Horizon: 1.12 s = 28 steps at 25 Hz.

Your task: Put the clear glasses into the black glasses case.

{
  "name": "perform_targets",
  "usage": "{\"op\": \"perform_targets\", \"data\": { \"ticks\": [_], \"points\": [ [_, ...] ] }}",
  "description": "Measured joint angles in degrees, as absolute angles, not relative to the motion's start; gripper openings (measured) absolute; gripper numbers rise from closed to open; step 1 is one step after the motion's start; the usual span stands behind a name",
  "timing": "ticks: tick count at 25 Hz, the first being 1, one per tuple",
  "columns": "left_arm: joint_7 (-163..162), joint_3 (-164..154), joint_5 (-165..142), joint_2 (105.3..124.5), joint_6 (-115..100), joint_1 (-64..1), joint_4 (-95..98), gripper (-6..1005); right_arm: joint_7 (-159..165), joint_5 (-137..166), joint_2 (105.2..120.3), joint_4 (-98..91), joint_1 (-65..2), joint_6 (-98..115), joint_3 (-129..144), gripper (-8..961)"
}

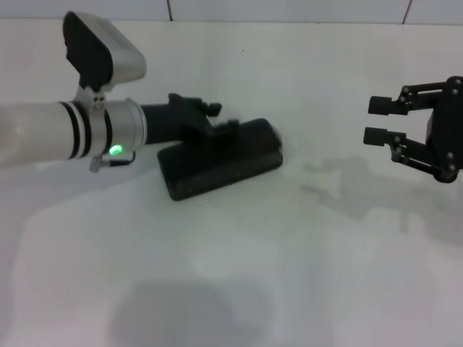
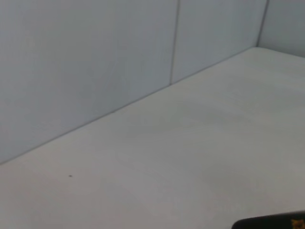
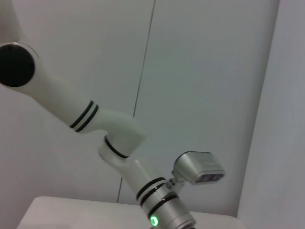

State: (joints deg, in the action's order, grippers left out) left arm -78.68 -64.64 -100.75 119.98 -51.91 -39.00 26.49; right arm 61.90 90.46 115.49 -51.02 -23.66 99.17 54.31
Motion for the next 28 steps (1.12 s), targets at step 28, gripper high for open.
{"op": "perform_targets", "data": {
  "ticks": [28],
  "points": [
    [-49.1, -62.1, -78.5, 116.96, -102.1, -23.1, 30.1, 649, 60.3, 91.4, 113.79, -34.8, -30.9, 99.5, 55.6, 744]
  ]
}}
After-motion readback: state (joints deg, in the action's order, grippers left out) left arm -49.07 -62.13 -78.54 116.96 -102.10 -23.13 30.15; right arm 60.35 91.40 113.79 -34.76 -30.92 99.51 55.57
